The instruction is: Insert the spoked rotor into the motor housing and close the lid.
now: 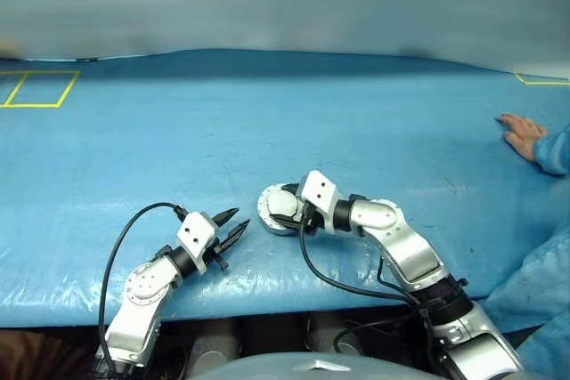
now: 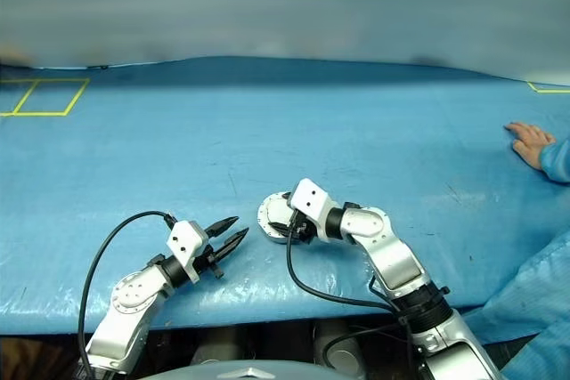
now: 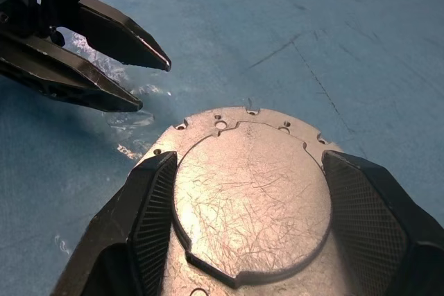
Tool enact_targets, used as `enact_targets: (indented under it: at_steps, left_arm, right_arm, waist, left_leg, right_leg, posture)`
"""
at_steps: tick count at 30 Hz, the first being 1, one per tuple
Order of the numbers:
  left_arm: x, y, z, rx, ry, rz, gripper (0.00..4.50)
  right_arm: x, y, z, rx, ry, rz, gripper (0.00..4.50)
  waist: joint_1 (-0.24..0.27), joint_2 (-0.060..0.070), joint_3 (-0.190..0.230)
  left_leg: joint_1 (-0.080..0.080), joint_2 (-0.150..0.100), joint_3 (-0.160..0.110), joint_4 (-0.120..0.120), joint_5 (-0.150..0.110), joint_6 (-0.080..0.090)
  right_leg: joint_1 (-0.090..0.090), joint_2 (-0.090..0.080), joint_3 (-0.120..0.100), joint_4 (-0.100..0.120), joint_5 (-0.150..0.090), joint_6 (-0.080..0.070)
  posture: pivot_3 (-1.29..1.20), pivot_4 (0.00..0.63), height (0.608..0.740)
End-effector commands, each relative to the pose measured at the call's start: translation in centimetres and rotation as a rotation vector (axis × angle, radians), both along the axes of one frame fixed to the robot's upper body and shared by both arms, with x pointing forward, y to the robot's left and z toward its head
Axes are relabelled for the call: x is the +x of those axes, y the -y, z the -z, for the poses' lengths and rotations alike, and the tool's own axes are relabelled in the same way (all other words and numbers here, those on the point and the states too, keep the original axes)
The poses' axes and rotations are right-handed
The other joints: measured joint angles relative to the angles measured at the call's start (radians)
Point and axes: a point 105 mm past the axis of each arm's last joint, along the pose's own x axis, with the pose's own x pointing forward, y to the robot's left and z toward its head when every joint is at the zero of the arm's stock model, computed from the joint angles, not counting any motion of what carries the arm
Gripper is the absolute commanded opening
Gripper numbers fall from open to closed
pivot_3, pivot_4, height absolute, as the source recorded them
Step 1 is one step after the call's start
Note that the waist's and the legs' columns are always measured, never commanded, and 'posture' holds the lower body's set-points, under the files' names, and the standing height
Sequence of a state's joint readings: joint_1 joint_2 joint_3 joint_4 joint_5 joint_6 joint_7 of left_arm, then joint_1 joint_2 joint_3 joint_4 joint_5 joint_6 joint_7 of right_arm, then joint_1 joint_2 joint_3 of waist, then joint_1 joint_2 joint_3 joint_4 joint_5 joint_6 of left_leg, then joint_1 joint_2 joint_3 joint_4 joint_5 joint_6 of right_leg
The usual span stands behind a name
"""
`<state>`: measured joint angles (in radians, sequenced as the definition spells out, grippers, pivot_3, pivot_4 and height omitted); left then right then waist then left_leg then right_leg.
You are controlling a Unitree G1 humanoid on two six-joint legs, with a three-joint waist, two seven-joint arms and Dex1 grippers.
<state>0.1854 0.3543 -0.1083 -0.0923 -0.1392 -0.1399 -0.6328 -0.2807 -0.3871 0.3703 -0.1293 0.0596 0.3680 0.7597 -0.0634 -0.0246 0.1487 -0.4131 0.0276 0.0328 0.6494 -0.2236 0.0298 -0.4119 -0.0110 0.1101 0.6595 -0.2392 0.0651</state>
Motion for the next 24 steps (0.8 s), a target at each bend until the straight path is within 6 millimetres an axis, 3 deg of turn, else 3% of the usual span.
enact_targets:
  at_steps: [1,4,9,15,24]
  left_arm:
    - [0.5,0.2,-1.2,-0.068,0.021,-0.029,1.62]
    - [1.1,0.3,-1.4,-0.124,-0.016,-0.038,1.43]
    - [2.0,1.1,-2.1,-0.145,0.01,-0.013,0.02]
    - [2.4,3.4,-1.4,-0.151,-0.034,0.079,0.02]
    - [2.7,3.6,0.9,-0.058,-0.124,0.085,0.02]
  right_arm:
    - [0.0,0.5,1.5,-0.055,-0.029,0.023,3.02]
    - [-0.1,0.5,1.5,-0.051,-0.03,0.02,3.02]
    - [-0.1,0.3,1.4,-0.046,-0.03,0.021,3.02]
    - [-0.2,0.4,1.6,-0.043,-0.031,0.028,3.02]
    - [-0.1,0.4,1.6,-0.023,-0.026,0.057,3.02]
  waist:
    - [0.0,0.0,0.0]
    - [0.0,0.0,0.0]
    - [-0.001,0.0,0.0]
    - [-0.001,0.0,-0.001]
    - [0.0,-0.001,-0.003]
  left_leg:
    - [0.0,0.0,0.0,0.0,0.0,0.0]
    - [0.001,0.0,0.0,0.0,0.0,0.0]
    - [0.001,0.0,0.0,0.0,0.0,0.0]
    - [0.001,0.0,0.0,0.001,0.0,0.0]
    - [0.002,0.0,0.0,0.001,0.0,0.0]
  right_leg:
    - [0.0,0.0,0.0,0.0,0.0,0.0]
    - [0.0,0.0,0.0,0.0,0.0,0.001]
    - [0.001,0.001,0.0,0.0,0.0,0.001]
    - [0.001,0.001,0.0,0.0,0.0,0.001]
    - [0.003,0.001,0.0,0.0,0.0,0.001]
  posture:
    - [0.0,0.15,0.74]
    - [0.0,0.15,0.74]
    - [0.0,0.15,0.74]
    - [0.0,0.15,0.74]
    - [0.0,0.15,0.74]
